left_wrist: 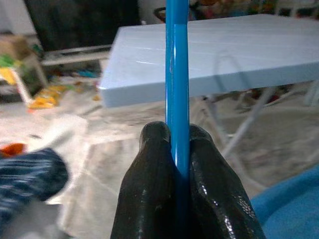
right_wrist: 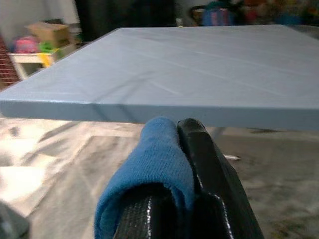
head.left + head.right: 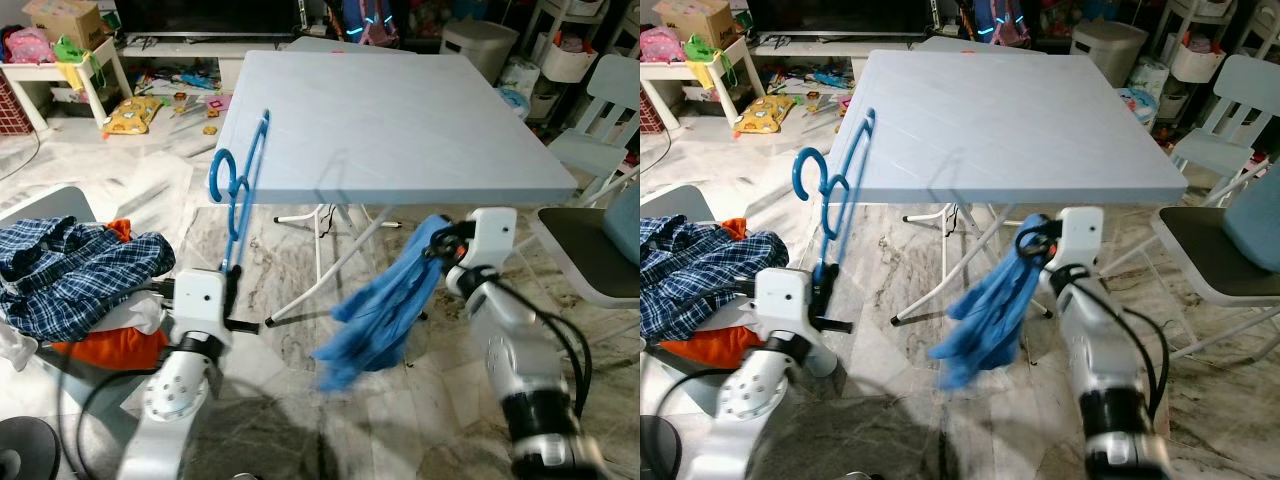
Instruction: Hang hanger
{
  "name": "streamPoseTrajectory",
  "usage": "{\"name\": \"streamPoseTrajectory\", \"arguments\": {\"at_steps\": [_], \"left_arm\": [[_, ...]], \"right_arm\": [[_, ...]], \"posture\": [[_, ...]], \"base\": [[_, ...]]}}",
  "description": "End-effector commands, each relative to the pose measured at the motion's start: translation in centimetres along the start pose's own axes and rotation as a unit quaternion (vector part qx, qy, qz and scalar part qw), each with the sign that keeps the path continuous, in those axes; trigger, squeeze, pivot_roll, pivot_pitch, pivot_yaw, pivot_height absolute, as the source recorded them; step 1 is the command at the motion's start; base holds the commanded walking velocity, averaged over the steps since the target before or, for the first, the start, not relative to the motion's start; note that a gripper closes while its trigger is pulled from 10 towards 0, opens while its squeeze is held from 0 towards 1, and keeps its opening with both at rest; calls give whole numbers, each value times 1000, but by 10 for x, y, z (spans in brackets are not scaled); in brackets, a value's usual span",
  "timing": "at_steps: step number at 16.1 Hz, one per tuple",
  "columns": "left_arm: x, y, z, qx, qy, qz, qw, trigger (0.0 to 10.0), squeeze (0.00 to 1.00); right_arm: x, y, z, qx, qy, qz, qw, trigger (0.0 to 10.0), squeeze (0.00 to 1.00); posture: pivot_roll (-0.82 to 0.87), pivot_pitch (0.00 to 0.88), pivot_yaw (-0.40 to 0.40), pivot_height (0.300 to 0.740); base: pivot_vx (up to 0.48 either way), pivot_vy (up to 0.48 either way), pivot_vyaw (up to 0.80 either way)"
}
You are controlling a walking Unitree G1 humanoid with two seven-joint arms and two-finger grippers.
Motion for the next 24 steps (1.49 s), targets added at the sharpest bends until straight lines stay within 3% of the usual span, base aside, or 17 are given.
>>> {"name": "streamPoseTrajectory", "arguments": {"at_steps": [1,4,5,8,11,12,14,16,18,21,24], "left_arm": [[3,5,-6,21,-5,5,1000,10000,0],[-18,16,-15,70,8,-18,997,10000,0],[-24,18,-17,88,15,-22,996,10000,0],[-23,13,-19,100,29,-14,994,10000,0],[-8,5,-14,86,18,19,996,10000,0],[-11,5,-12,89,33,16,995,10000,0],[-11,6,-10,89,29,25,995,10000,0],[-13,9,-18,116,32,30,992,10000,0],[-17,12,-19,121,43,25,991,10000,0],[-18,15,-15,118,38,30,992,10000,0],[-19,15,-17,111,49,27,992,10000,0]], "right_arm": [[8,4,-4,13,-6,12,1000,0,0],[1,28,-10,31,-27,-8,999,0,0],[-1,31,-14,45,-24,-22,998,10000,0],[6,25,-20,76,-22,-34,996,10000,0],[10,18,-23,63,33,-9,997,10000,0],[4,23,-21,8,-34,3,999,10000,0],[-4,38,-24,13,-3,17,1000,10000,0],[-15,59,-19,-22,-23,32,999,10000,0],[-18,69,-14,-30,-25,27,999,10000,0],[-10,67,-15,-16,6,45,999,10000,0],[-9,61,-18,-17,-4,48,999,10000,0]], "posture": [[-18,0,-8,740],[-40,0,21,740],[-43,0,24,740],[-49,0,47,740],[-53,0,43,740],[-48,0,32,740],[-40,0,21,740],[-50,0,17,740],[-69,0,21,740],[-67,0,16,740],[-42,0,9,740]], "base": [[0,0,0],[0,0,0],[0,0,0],[0,0,0],[0,0,0],[0,0,0],[0,0,0],[0,0,0],[0,0,0],[0,0,0],[0,0,0]]}}
Point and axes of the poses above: a point about 5 cm out from each wrist's last joint towards the gripper, its own y axis pointing back from the gripper into the wrist, its own x axis along the axis of the wrist's last joint, z = x × y, the point moved 4 cm from there along -y, pointing out of the wrist towards the gripper, and after that the axes turned 6 degrees about y, right-handed, at the moved point
